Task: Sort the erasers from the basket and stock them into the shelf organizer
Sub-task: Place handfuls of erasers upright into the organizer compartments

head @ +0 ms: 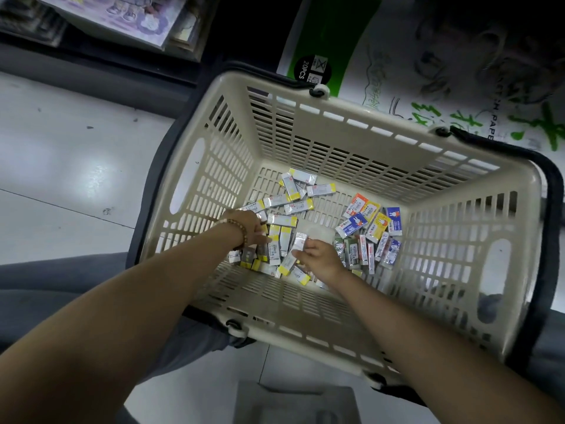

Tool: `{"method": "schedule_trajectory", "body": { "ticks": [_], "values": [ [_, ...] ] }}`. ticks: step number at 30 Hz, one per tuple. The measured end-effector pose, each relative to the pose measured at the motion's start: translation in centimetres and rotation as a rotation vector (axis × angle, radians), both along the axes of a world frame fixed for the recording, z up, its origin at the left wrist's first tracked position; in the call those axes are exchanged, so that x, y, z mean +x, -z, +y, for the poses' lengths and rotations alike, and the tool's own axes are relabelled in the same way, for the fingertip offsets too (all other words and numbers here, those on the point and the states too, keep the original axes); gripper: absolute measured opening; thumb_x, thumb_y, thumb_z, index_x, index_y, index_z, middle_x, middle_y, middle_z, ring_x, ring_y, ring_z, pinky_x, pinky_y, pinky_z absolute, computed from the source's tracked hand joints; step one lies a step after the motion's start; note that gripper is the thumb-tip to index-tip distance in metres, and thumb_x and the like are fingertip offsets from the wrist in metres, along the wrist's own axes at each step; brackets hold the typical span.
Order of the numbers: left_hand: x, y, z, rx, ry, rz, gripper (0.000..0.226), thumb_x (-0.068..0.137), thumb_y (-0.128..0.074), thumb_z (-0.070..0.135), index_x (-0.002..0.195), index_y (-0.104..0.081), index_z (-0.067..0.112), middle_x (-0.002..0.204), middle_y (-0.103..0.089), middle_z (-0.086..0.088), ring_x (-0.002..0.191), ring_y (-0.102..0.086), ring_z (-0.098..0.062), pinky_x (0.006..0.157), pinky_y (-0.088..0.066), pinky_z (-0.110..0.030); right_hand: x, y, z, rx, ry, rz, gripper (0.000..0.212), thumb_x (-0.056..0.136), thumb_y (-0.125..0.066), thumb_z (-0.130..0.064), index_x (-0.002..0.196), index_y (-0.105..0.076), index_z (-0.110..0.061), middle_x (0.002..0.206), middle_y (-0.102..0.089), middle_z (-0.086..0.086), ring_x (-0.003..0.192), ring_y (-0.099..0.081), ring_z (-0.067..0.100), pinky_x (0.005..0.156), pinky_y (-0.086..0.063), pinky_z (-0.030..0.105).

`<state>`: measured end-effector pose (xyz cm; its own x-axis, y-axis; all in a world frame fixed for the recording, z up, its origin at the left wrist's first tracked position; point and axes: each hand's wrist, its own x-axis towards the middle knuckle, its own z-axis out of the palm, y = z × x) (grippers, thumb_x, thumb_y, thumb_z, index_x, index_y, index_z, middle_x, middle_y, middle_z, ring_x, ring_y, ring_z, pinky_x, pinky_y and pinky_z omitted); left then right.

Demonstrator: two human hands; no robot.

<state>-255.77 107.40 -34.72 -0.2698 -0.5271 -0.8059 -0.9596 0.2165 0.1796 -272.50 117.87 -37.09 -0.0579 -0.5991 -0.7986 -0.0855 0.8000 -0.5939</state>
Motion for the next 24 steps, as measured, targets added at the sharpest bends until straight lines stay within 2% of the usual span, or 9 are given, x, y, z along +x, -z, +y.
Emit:
{"method": "schedule_trajectory", "body": {
  "ticks": [2, 4, 6, 9, 11, 14, 16, 20, 24],
  "values": [
    [-0.4, 0.0, -0.1, 0.024, -0.009, 0.023, 0.039, 0.089, -0.052, 0.051, 0.087, -0.067, 0.015, 0.093, -0.064, -0.005, 0.098, -0.062, -0.023, 0.079, -0.045, -0.028, 0.2, -0.2, -0.2, 0.024, 0.024, -0.032, 0.037, 0.091, -0.060, -0.015, 0.124, -0.054, 0.002, 0.110, -0.062, 0.012, 0.093, -0.056, 0.016, 0.054, -0.047, 0.006],
    [-0.5, 0.4, 0.2, 0.052, -0.080, 0.096, 0.042, 0.092, -0.051, 0.045, 0.086, -0.069, 0.008, 0.071, -0.055, -0.007, 0.073, -0.056, -0.022, 0.061, -0.038, -0.024, 0.5, -0.3, -0.3, 0.054, 0.056, -0.058, 0.037, 0.094, -0.056, -0.017, 0.127, -0.052, 0.000, 0.098, -0.059, 0.001, 0.091, -0.056, 0.018, 0.052, -0.046, 0.005],
    [-0.5, 0.7, 0.4, 0.019, -0.147, 0.118, 0.042, 0.093, -0.051, 0.043, 0.070, -0.060, 0.008, 0.058, -0.045, -0.004, 0.063, -0.047, -0.019, 0.055, -0.032, -0.025, 0.7, -0.4, -0.4, 0.081, 0.087, -0.084, 0.037, 0.095, -0.054, -0.018, 0.128, -0.050, -0.001, 0.091, -0.055, -0.003, 0.087, -0.056, 0.018, 0.056, -0.048, 0.007],
    [-0.5, 1.3, 0.5, -0.041, -0.279, 0.152, 0.046, 0.090, -0.057, 0.041, 0.057, -0.049, 0.011, 0.052, -0.039, -0.003, 0.059, -0.044, -0.019, 0.059, -0.033, -0.024, 0.5, -0.5, -0.4, 0.125, 0.116, -0.123, 0.041, 0.096, -0.052, -0.021, 0.133, -0.045, -0.004, 0.111, -0.057, 0.009, 0.084, -0.058, 0.016, 0.081, -0.048, 0.026],
    [-0.4, 1.3, 0.3, -0.059, -0.419, 0.208, 0.044, 0.090, -0.058, 0.039, 0.060, -0.051, 0.008, 0.050, -0.039, -0.003, 0.053, -0.042, -0.017, 0.065, -0.033, -0.023, 0.5, -0.7, -0.5, 0.140, 0.159, -0.139, 0.045, 0.097, -0.051, -0.021, 0.137, -0.040, -0.004, 0.129, -0.053, 0.014, 0.102, -0.058, 0.024, 0.089, -0.046, 0.030],
    [-0.7, 1.4, 0.3, -0.075, -0.531, 0.286, 0.038, 0.090, -0.057, 0.038, 0.070, -0.056, 0.005, 0.060, -0.048, -0.006, 0.066, -0.048, -0.020, 0.068, -0.036, -0.026, 0.8, -1.0, -1.0, 0.133, 0.216, -0.169, 0.048, 0.098, -0.049, -0.020, 0.141, -0.035, -0.003, 0.133, -0.049, 0.012, 0.119, -0.053, 0.030, 0.092, -0.046, 0.030],
    [-1.1, 1.4, 0.5, -0.147, -0.593, 0.370, 0.035, 0.089, -0.061, 0.035, 0.087, -0.062, 0.001, 0.077, -0.056, -0.009, 0.076, -0.051, -0.020, 0.067, -0.038, -0.023, 1.0, -1.3, -1.6, 0.101, 0.254, -0.153, 0.047, 0.098, -0.048, -0.020, 0.140, -0.037, -0.002, 0.126, -0.051, 0.011, 0.114, -0.055, 0.028, 0.093, -0.047, 0.031],
    [-1.6, 1.4, 0.6, -0.238, -0.677, 0.434, 0.030, 0.086, -0.066, 0.030, 0.090, -0.066, 0.000, 0.080, -0.061, -0.010, 0.075, -0.055, -0.020, 0.053, -0.038, -0.011, 0.4, -1.1, -2.7, 0.062, 0.391, -0.210, 0.040, 0.097, -0.049, -0.019, 0.133, -0.047, -0.002, 0.127, -0.056, 0.012, 0.107, -0.056, 0.021, 0.089, -0.047, 0.025],
    [-1.9, 2.1, 0.8, -0.145, -0.763, 0.445, 0.024, 0.091, -0.060, 0.027, 0.082, -0.057, 0.004, 0.093, -0.065, -0.016, 0.088, -0.061, -0.029, 0.077, -0.051, -0.034, 0.6, -1.1, -2.6, 0.151, 0.431, -0.291, 0.043, 0.096, -0.053, -0.020, 0.136, -0.044, -0.007, 0.133, -0.053, 0.012, 0.119, -0.054, 0.026, 0.093, -0.047, 0.029]
  ]
}}
